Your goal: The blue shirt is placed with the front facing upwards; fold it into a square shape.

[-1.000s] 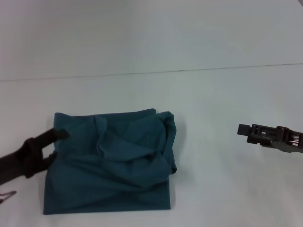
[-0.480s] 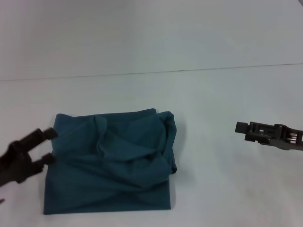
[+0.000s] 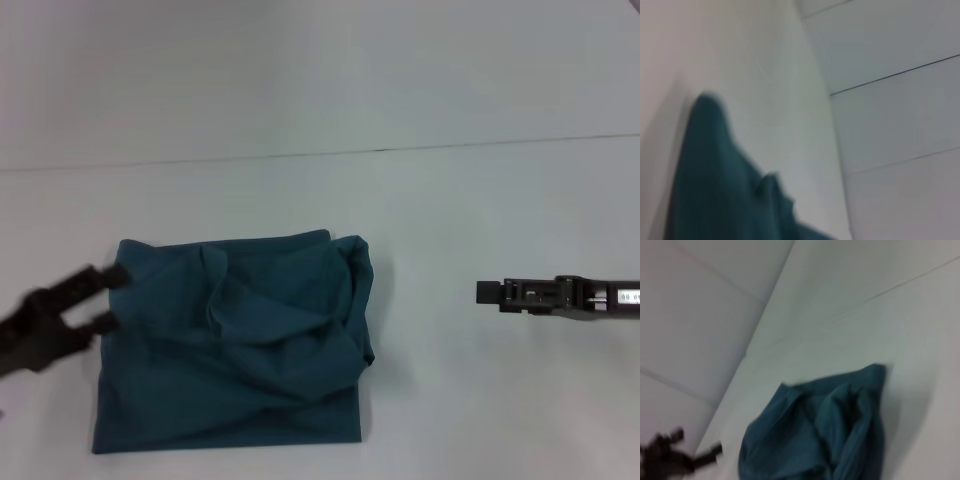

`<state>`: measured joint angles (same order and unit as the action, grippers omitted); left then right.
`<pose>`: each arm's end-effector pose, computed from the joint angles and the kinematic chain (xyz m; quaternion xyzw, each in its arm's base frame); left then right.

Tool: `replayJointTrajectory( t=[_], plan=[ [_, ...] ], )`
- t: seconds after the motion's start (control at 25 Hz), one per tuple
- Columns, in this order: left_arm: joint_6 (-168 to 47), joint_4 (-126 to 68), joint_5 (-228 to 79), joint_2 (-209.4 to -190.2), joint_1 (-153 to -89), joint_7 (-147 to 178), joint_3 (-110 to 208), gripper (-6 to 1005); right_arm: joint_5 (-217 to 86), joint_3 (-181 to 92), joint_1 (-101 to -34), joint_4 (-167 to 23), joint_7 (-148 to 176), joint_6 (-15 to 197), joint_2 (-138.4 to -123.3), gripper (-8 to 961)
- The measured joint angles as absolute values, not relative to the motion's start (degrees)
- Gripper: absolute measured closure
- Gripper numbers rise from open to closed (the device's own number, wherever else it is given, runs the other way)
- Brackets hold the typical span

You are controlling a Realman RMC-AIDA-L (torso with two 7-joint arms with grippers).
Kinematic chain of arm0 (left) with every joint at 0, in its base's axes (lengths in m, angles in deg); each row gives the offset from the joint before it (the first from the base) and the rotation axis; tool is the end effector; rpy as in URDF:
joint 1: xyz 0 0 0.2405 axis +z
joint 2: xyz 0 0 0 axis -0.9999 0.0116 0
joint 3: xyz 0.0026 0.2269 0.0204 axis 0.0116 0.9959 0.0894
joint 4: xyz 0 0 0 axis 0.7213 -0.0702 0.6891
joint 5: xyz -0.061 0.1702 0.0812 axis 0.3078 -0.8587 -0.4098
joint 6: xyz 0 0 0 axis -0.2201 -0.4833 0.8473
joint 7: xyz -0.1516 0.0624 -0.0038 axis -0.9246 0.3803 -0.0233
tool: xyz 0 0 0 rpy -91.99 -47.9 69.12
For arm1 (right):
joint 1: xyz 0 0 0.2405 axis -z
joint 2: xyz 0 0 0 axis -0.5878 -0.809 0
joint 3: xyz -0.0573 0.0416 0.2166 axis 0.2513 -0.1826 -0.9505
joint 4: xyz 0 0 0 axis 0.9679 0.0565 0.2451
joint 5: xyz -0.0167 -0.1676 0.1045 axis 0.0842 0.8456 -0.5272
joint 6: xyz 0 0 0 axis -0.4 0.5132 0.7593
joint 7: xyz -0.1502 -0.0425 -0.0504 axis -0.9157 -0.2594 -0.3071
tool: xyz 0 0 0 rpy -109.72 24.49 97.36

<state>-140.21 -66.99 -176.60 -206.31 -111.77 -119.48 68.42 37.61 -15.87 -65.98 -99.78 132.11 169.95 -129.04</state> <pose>-0.2787 0.2986 0.0258 -0.6142 -0.6864 -0.3792 0.0881 0.2711 0.3199 0.0337 -0.7811 0.5699 0.2403 0.0856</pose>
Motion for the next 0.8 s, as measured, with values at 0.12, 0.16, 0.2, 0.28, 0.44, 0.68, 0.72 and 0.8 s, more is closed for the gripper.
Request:
replayJointTrajectory(
  t=[0.12, 0.16, 0.2, 0.28, 0.44, 0.68, 0.72, 0.8],
  plan=[
    [-145.8, -72.8, -176.6, -205.62, -110.6, -119.1, 65.4, 63, 41.4, -15.4, -70.1, -101.1, 133.4, 173.1, -127.91, 152],
    [-147.3, -73.9, -176.6, -205.18, -110.4, -118.6, 64.6, 63, 42.9, -14.9, -71.9, -101.4, 134.4, 174.2, -127.55, 152],
    [-150.0, -74.8, -176.8, -204.49, -110.2, -117.2, 64.0, 63, 44.2, -14.2, -73.5, -101.8, 135.5, 175.2, -127.32, 152],
    [-152.1, -75.5, -177.3, -203.81, -109.9, -115.8, 63.5, 63, 46.9, -12.1, -77.7, -102.9, 138.0, 177.3, -127.06, 153],
    [-152.4, -76.4, -178.5, -203.76, -108.8, -115.8, 61.7, 62, 52.0, -8.3, -86.0, -105.4, 144.4, 178.3, -127.64, 154],
    [-152.1, -75.9, -178.3, -204.04, -108.2, -117.2, 56.6, 62, 57.6, -5.7, -93.4, -106.3, 154.1, 174.9, -128.97, 155],
    [-152.1, -75.9, -178.1, -204.07, -108.2, -117.5, 55.9, 62, 58.7, -4.6, -94.2, -106.3, 155.4, 174.1, -129.31, 155],
    [-152.1, -75.7, -177.9, -204.12, -108.2, -117.5, 55.4, 62, 60.4, -2.6, -95.3, -106.3, 156.7, 173.2, -130.10, 156]
  ],
)
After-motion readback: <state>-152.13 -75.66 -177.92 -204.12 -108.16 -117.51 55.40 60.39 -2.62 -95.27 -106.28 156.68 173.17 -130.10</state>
